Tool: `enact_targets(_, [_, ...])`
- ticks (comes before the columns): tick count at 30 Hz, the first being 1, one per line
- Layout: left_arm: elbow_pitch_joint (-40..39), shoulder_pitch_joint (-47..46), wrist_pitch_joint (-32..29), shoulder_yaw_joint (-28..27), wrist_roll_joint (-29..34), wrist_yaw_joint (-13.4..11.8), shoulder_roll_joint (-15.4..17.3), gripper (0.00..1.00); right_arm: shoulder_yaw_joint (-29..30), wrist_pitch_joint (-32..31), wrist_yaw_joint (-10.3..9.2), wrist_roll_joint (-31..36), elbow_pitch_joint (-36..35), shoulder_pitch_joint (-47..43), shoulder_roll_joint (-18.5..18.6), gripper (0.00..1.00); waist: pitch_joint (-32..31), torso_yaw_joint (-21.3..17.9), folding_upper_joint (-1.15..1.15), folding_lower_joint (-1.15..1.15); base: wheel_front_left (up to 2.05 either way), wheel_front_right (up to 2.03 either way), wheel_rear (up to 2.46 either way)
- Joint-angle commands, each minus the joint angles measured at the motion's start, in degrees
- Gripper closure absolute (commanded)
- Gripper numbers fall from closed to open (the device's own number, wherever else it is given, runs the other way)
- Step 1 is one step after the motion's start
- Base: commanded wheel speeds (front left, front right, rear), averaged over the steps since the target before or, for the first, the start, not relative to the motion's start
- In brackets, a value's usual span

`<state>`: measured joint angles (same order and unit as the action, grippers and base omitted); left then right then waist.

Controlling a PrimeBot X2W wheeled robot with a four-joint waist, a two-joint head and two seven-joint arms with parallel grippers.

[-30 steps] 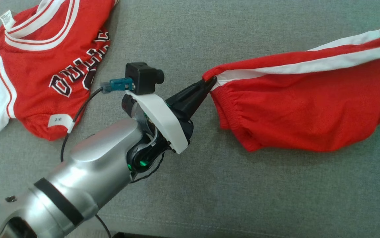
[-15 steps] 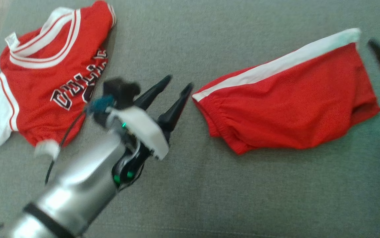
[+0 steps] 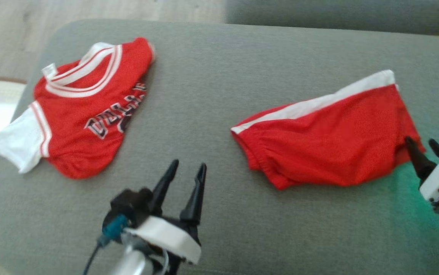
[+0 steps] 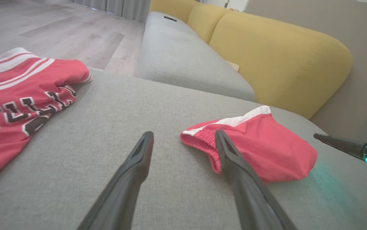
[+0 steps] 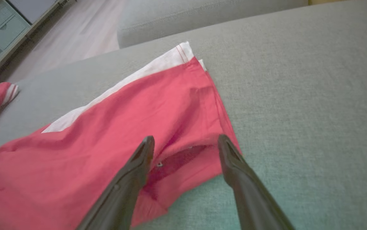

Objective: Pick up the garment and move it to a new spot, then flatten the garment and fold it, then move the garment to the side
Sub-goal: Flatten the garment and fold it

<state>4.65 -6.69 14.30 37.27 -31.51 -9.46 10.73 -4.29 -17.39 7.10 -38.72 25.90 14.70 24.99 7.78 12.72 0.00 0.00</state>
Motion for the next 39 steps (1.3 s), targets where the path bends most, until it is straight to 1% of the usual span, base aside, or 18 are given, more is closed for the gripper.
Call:
enact_targets(1, [-2.19,-1.2,0.69,-2.46,1.02,0.45,-0.13,0.0,0.28,0.61,0.39,1.01,-0.82,3.05,0.75,0.0,0.28,1.93,0.0,0.0,0.0,0.0,0.0])
enact_targets(5, [-2.67,0.54,0.69,-2.63,4.24,2.66,-2.25,0.0,4.27,0.38,0.39,5.84,6.61,7.46,1.21,0.0,2.18,5.29,0.0,0.0,0.0,0.0,0.0])
enact_targets(10, [-2.24,0.24,0.7,-3.62,6.62,5.05,-4.11,0.0,7.92,-1.26,0.39,11.44,16.2,13.23,2.52,0.0,4.61,8.16,0.0,0.0,0.0,0.0,0.0])
enact_targets(13, [-1.92,0.08,0.7,-4.72,7.37,6.05,-4.96,0.0,8.36,-2.66,0.39,13.24,20.64,15.27,2.4,0.0,5.37,9.06,0.0,0.0,0.0,0.0,0.0])
enact_targets(17, [-1.53,0.16,0.7,-5.97,8.38,7.04,-5.76,0.0,7.69,-3.35,0.39,15.7,24.96,16.31,2.35,0.0,5.73,9.12,0.0,0.0,0.0,0.0,0.0])
enact_targets(18, [-1.5,0.18,0.7,-6.26,8.61,7.2,-5.95,0.0,7.33,-3.78,0.39,15.5,25.57,16.52,1.84,0.03,5.71,8.9,0.0,0.0,0.0,0.0,0.0])
enact_targets(19, [-1.46,0.23,0.7,-6.48,8.85,7.37,-6.11,0.0,6.99,-3.99,0.39,15.21,26.03,16.68,1.47,0.66,5.61,8.66,0.0,0.0,0.0,0.0,0.0])
enact_targets(20, [-1.39,0.29,0.7,-6.66,9.15,7.54,-6.24,0.0,6.47,-3.94,0.39,14.94,26.23,16.74,1.2,1.0,5.44,8.33,0.0,0.0,0.0,0.0,0.0])
enact_targets(22, [-1.11,0.67,0.7,-7.2,9.86,8.07,-6.52,0.0,4.83,-2.98,0.39,14.32,26.19,16.59,1.3,1.0,4.63,6.85,0.0,0.0,0.0,0.0,0.0])
enact_targets(28, [-0.37,1.96,0.7,-8.34,10.65,9.0,-6.78,0.0,3.74,-0.18,0.39,13.86,25.85,15.63,3.28,1.0,2.61,2.01,0.0,0.0,0.0,0.0,0.0])
enact_targets(29, [-0.37,1.96,0.7,-8.34,10.65,9.0,-6.78,0.0,3.74,-0.18,0.39,13.86,25.85,15.63,3.28,1.0,2.61,2.01,0.0,0.0,0.0,0.0,0.0])
enact_targets(34, [0.33,2.48,0.7,-8.71,11.16,9.92,-6.93,0.0,4.11,0.58,0.39,14.61,25.28,15.12,6.24,1.0,1.32,-2.01,0.0,0.0,0.0,0.0,0.0])
enact_targets(36, [0.52,2.55,0.7,-8.85,11.26,10.15,-7.02,0.0,4.47,0.61,0.39,15.03,24.51,15.41,6.44,1.0,0.94,-3.29,0.0,0.0,0.0,0.0,0.0])
enact_targets(39, [1.02,2.45,0.7,-8.71,11.47,10.56,-7.14,0.0,4.38,0.5,0.39,15.33,22.27,15.8,5.42,1.0,0.48,-4.61,0.0,0.0,0.0,0.0,0.0])
